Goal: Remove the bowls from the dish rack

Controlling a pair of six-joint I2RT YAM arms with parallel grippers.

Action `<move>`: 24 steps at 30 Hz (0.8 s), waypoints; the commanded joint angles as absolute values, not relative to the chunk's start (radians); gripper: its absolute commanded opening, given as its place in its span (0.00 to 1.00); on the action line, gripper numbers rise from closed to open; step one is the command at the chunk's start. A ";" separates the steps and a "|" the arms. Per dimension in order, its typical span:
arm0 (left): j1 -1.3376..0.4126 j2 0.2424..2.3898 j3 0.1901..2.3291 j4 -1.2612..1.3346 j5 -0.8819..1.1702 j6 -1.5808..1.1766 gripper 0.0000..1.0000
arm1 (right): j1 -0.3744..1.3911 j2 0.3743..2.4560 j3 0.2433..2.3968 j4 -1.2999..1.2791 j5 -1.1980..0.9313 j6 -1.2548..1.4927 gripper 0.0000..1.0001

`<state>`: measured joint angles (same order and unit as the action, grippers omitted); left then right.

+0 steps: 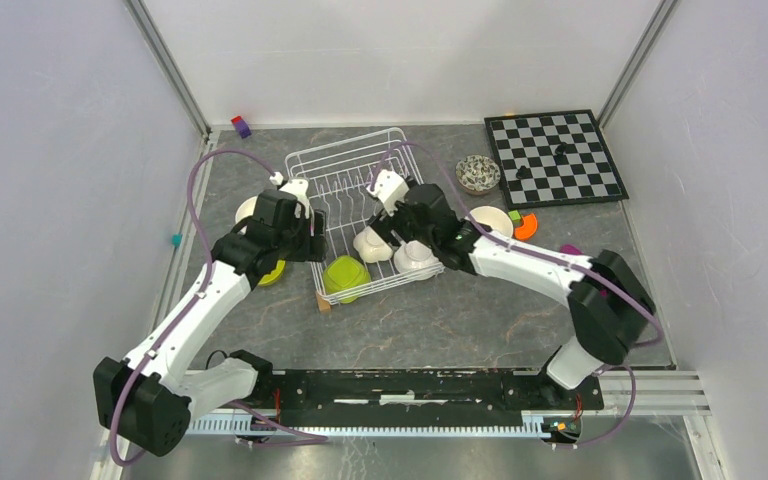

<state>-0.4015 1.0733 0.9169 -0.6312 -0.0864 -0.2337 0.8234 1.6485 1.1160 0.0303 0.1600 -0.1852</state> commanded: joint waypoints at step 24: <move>-0.406 1.214 1.006 -0.520 0.168 -0.438 0.75 | 0.673 1.645 1.069 0.135 -0.186 0.116 0.78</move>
